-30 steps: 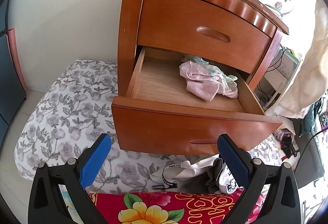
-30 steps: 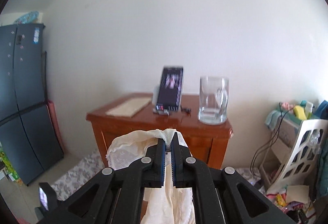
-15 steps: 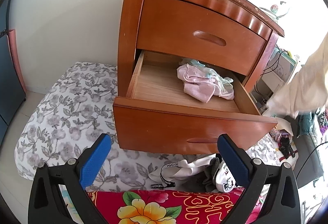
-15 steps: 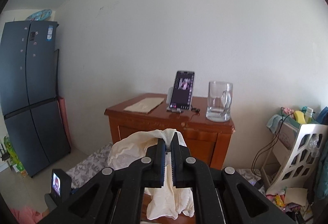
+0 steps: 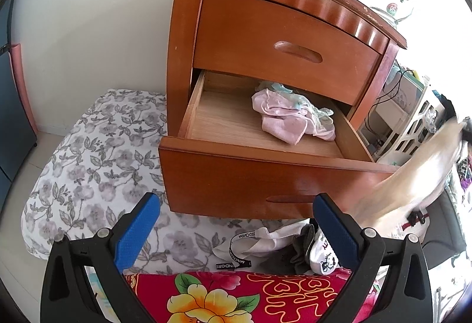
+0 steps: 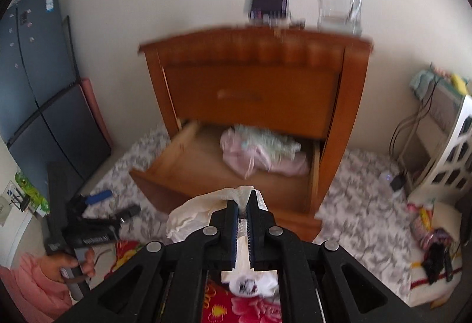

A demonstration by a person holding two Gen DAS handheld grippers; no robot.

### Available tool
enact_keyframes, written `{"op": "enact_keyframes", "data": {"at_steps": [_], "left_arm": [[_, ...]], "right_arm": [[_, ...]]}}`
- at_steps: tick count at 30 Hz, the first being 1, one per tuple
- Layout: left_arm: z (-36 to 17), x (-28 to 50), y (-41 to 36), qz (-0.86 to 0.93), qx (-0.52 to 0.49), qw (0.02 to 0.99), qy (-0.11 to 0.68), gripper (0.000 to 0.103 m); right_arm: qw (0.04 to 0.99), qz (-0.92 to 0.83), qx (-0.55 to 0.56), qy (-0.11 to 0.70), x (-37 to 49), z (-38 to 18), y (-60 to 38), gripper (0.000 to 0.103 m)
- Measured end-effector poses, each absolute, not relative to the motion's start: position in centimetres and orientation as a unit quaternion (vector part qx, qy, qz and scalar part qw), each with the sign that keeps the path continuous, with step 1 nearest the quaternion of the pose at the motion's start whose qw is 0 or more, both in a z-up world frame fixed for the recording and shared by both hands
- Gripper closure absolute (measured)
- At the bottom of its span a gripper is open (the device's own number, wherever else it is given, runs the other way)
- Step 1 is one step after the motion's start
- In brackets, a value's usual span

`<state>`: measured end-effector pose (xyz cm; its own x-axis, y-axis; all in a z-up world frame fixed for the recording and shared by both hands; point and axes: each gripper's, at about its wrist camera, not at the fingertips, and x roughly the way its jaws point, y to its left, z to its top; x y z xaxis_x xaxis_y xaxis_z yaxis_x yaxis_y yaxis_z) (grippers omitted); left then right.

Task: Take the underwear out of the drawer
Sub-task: 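Lift the white lace garment out of the drawer toward the blanket, then lower the white lace garment onto the pile and open the right gripper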

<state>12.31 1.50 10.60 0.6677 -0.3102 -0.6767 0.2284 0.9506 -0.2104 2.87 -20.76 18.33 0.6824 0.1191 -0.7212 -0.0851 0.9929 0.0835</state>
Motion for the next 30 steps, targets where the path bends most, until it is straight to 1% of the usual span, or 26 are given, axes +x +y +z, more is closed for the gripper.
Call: {"op": "enact_keyframes", "data": {"at_steps": [6, 10, 16, 30], "left_arm": [[10.1, 12.5, 1.4, -0.149, -0.053, 0.908, 0.387, 0.000], [9.9, 12.7, 1.4, -0.147, -0.052, 0.907, 0.390, 0.000], [9.2, 13.1, 1.3, -0.145, -0.051, 0.903, 0.400, 0.000], [8.3, 13.8, 0.9, -0.142, -0.043, 0.898, 0.413, 0.000]], "right_arm": [[0.878, 0.058, 0.044, 0.473, 4.7, 10.7, -20.3, 0.096], [0.859, 0.054, 0.046, 0.507, 5.5, 7.1, -19.9, 0.096], [0.837, 0.044, 0.048, 0.543, 6.0, 3.5, -19.6, 0.096], [0.789, 0.032, 0.062, 0.610, 6.2, -2.6, -20.0, 0.095]]}}
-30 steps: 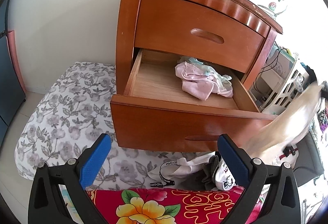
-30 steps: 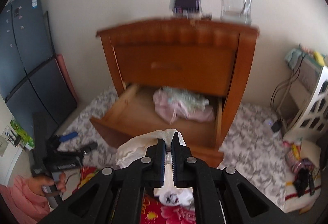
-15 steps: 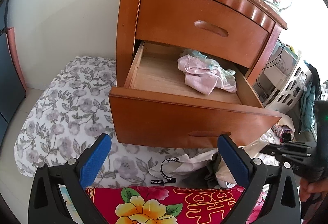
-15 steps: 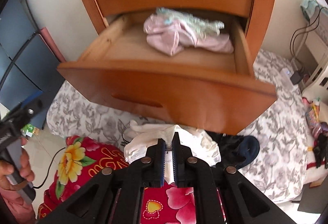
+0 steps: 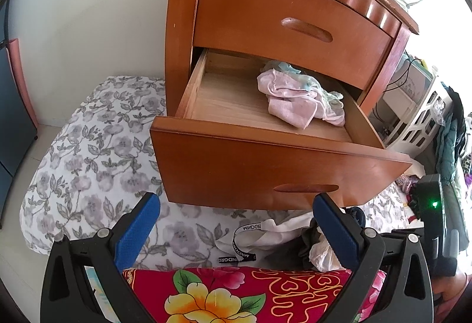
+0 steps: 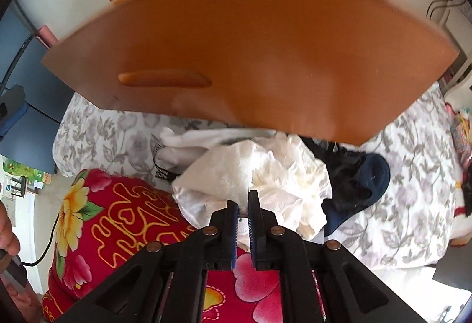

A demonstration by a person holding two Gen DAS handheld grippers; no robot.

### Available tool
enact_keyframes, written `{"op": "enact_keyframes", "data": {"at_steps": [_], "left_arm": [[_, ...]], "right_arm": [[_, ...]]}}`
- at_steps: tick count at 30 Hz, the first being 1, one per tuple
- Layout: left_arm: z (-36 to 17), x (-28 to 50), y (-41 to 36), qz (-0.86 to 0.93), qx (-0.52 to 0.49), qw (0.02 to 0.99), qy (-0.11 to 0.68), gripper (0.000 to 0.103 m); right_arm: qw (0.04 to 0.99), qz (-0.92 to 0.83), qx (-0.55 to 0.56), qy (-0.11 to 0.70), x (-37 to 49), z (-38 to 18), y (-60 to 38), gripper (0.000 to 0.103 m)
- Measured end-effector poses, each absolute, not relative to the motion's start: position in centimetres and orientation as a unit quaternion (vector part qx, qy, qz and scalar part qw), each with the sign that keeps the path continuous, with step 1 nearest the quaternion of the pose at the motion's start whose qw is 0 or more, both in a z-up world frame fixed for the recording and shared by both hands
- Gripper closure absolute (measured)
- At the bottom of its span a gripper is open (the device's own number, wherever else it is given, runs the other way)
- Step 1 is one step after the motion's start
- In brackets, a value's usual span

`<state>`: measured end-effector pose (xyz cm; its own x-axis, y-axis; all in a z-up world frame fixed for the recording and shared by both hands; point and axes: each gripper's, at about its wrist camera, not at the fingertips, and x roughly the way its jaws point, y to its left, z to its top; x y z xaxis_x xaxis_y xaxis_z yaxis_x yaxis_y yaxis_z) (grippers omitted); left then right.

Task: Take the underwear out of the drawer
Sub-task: 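Lower the white lace garment onto the pile and open the right gripper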

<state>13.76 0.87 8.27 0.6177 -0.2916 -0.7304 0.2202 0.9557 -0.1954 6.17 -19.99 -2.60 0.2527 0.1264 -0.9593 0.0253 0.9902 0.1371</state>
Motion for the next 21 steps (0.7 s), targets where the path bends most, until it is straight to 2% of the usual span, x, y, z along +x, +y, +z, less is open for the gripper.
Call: {"op": "enact_keyframes", "data": {"at_steps": [13, 18, 21], "left_arm": [[7.6, 14.0, 0.2, -0.143, -0.030, 0.893, 0.425, 0.000], [7.5, 14.0, -0.1, -0.143, -0.024, 0.892, 0.427, 0.000], [7.5, 14.0, -0.2, -0.144, -0.020, 0.892, 0.428, 0.000]], "right_arm": [[0.766, 0.006, 0.093, 0.637, 6.3, -5.0, -21.3, 0.095], [0.761, 0.001, 0.096, 0.642, 6.2, -5.4, -21.7, 0.089], [0.760, -0.002, 0.097, 0.643, 6.1, -5.6, -21.8, 0.082]]}}
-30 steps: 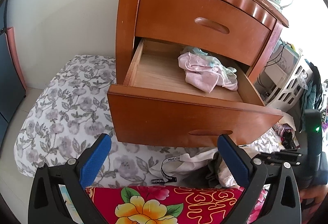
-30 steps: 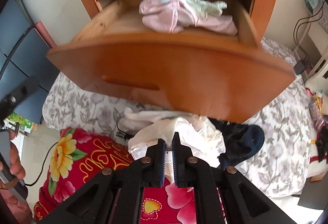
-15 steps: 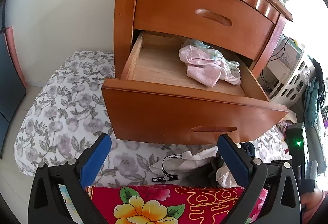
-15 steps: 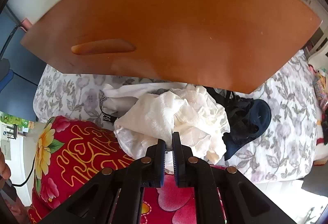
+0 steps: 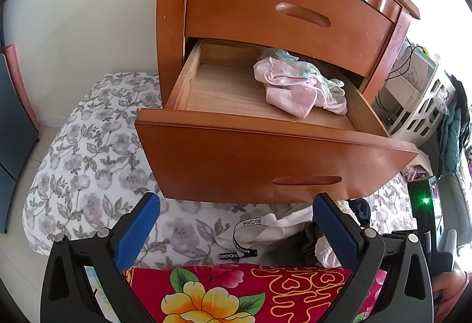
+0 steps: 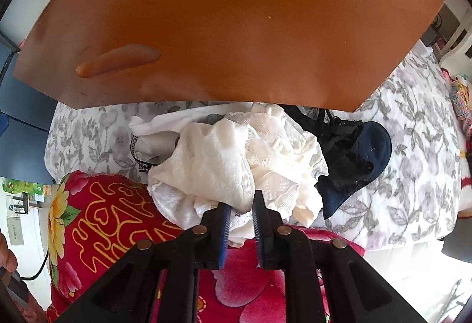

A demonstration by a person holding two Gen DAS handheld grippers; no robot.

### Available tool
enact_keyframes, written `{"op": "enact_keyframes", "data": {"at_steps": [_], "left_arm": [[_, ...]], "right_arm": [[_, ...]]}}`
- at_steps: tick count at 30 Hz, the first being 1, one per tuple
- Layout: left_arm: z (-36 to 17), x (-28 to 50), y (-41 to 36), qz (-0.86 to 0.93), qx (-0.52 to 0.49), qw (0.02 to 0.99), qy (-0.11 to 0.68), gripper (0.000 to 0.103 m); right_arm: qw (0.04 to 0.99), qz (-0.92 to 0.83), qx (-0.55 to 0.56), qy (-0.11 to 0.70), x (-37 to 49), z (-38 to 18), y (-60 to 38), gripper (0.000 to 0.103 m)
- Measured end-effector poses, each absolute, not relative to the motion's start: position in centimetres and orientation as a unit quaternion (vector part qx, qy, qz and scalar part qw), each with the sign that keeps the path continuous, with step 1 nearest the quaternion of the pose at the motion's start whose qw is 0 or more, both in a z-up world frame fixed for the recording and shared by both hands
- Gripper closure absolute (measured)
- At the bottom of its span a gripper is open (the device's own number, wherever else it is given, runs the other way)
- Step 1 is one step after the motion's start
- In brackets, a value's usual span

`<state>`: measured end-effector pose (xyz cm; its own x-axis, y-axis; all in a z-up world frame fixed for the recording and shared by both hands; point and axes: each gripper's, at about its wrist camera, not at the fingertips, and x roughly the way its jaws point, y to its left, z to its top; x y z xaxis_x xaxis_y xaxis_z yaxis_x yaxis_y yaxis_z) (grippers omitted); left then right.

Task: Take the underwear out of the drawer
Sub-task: 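Lower the white lace garment onto the pile and open the right gripper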

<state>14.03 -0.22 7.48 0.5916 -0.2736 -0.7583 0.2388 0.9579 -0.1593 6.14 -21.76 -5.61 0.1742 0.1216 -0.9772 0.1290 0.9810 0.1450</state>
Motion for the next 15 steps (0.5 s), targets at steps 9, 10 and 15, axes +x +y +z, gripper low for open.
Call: {"op": "enact_keyframes", "data": {"at_steps": [9, 10, 15], "left_arm": [[7.29, 14.06, -0.64, -0.145, -0.012, 0.890, 0.432, 0.000], [7.27, 14.07, -0.67, -0.145, -0.011, 0.890, 0.432, 0.000], [7.23, 14.07, -0.84, -0.147, -0.008, 0.889, 0.433, 0.000]], "right_arm": [[0.754, -0.003, 0.095, 0.650, 6.17, -6.06, -21.86, 0.047], [0.753, -0.003, 0.094, 0.651, 6.19, -6.05, -21.86, 0.046], [0.754, -0.010, 0.094, 0.650, 6.20, -5.97, -22.05, 0.039]]}}
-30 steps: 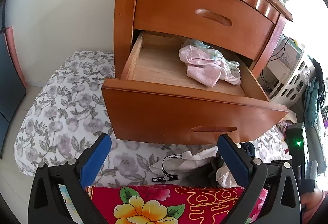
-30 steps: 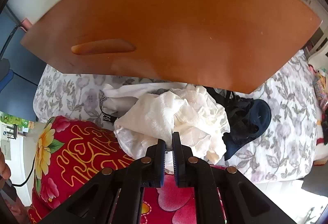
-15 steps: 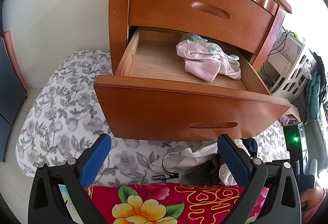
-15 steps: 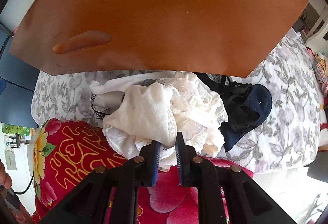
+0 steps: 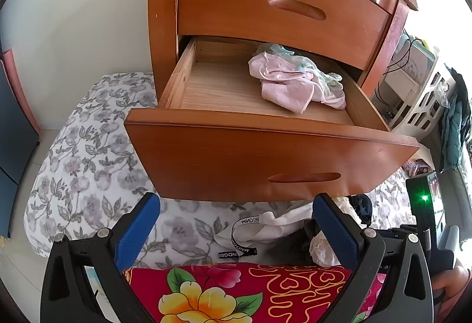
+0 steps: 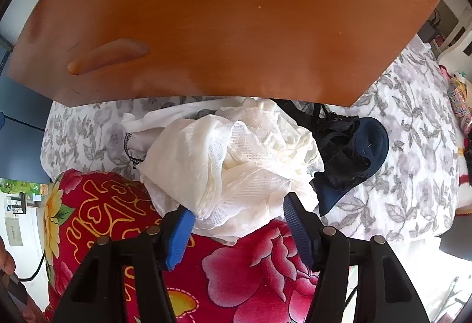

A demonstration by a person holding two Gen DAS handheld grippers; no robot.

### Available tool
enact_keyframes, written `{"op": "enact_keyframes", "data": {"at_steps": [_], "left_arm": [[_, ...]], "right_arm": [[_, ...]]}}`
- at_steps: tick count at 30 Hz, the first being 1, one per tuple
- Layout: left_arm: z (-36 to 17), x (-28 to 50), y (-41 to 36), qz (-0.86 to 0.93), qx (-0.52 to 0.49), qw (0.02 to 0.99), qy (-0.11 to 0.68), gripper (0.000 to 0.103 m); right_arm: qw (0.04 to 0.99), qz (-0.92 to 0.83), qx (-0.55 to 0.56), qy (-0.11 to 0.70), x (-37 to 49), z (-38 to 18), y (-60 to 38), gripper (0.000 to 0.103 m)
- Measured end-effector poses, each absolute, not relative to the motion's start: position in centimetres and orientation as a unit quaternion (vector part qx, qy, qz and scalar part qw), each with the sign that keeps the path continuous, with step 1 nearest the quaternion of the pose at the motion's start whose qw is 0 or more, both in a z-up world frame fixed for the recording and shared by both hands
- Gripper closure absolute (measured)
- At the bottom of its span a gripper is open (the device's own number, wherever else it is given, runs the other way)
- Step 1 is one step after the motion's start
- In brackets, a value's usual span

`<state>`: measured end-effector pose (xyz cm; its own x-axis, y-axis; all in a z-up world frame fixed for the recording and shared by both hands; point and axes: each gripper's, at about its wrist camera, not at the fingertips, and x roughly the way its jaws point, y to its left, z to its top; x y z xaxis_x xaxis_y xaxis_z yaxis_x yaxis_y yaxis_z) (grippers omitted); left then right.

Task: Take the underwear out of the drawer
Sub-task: 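Lower the white lace garment onto the pile and open the right gripper, then move the right gripper back into the drawer toward the pink-white lace clothes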

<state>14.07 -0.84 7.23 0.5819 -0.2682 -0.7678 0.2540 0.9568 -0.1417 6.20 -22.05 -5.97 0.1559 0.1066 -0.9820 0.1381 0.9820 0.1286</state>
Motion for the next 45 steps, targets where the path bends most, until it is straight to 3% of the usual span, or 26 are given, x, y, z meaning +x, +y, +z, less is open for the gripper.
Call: {"op": "enact_keyframes", "data": {"at_steps": [6, 11, 18, 20, 25, 36, 45], "left_arm": [[7.2, 14.1, -0.9, -0.147, -0.008, 0.889, 0.433, 0.000], [7.2, 14.1, -0.9, -0.148, -0.009, 0.889, 0.433, 0.000], [7.2, 14.1, -0.8, -0.147, -0.011, 0.889, 0.433, 0.000], [7.2, 14.1, -0.8, -0.147, -0.012, 0.889, 0.433, 0.000], [7.2, 14.2, -0.8, -0.147, -0.012, 0.888, 0.435, 0.000], [7.0, 14.3, -0.5, -0.143, -0.020, 0.887, 0.438, 0.000], [6.8, 14.5, -0.3, -0.140, -0.028, 0.887, 0.439, 0.000]], "right_arm": [[0.761, -0.021, 0.095, 0.641, 6.3, -5.4, -22.5, 0.036], [0.769, -0.031, 0.095, 0.631, 6.4, -4.7, -23.0, 0.026], [0.776, -0.041, 0.098, 0.622, 6.4, -4.5, -23.7, 0.024], [0.777, -0.044, 0.096, 0.621, 6.3, -4.5, -23.6, 0.013], [0.785, -0.043, 0.090, 0.611, 6.2, -4.2, -23.5, 0.001], [0.797, -0.048, 0.089, 0.595, 6.1, -2.9, -23.8, 0.000], [0.854, -0.027, 0.071, 0.515, 5.6, 3.7, -23.1, 0.000]]}}
